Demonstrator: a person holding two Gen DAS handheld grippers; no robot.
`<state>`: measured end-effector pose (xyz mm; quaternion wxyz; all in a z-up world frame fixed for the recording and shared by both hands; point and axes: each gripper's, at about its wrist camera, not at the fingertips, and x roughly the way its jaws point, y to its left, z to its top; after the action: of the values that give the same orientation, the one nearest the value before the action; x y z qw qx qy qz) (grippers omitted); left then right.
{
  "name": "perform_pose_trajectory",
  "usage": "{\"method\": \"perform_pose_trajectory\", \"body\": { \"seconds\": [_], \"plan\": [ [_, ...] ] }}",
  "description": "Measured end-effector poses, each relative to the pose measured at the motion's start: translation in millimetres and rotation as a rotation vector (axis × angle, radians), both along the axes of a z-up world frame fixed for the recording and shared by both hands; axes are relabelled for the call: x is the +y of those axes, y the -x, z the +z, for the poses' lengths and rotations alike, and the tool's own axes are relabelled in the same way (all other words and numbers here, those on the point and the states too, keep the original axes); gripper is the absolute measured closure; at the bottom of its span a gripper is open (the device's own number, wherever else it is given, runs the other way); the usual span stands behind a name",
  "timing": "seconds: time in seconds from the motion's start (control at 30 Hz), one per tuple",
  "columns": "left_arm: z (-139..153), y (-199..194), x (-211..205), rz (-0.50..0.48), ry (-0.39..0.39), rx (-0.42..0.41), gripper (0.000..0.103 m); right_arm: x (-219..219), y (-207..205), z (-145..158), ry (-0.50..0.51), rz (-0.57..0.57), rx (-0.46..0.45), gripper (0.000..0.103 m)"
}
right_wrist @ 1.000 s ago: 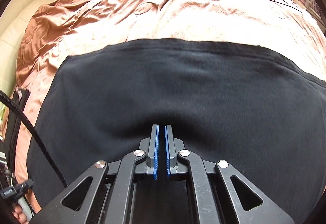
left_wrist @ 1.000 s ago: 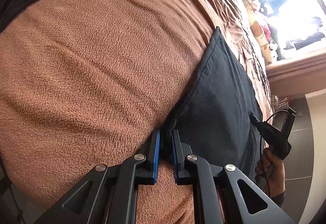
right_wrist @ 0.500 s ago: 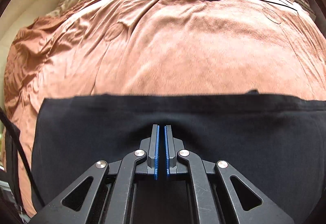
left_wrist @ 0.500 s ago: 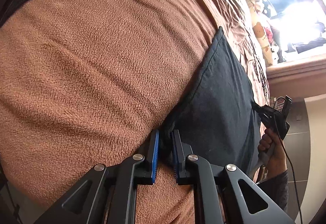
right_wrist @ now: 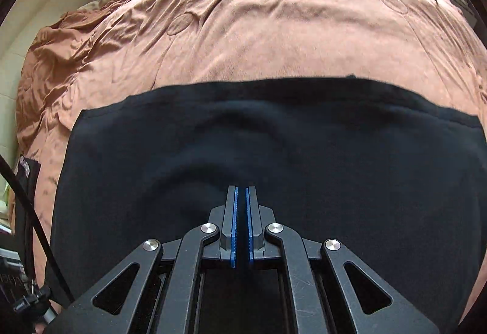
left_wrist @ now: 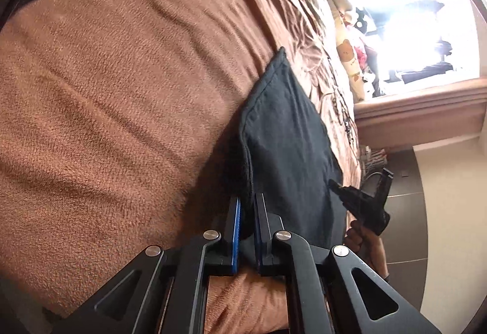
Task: Fold small clothes
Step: 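Lift the folded black shirt off the blanket with both tools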
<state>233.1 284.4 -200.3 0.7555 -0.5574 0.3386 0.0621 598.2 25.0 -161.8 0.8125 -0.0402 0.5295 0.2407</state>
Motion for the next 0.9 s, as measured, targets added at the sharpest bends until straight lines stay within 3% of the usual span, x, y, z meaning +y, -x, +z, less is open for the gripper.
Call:
{"method": "perform_pose_trajectory", "body": {
  "seconds": [0.4, 0.9],
  "plan": [
    [48, -26, -5, -0.064, 0.102, -0.29, 0.096, -42, 74, 6, -0.066, 0.056, 0.055, 0.102],
    [107, -86, -36, -0.182, 0.168, -0.477, 0.096, -88, 161, -2, -0.124, 0.084, 0.077, 0.102]
  ]
}}
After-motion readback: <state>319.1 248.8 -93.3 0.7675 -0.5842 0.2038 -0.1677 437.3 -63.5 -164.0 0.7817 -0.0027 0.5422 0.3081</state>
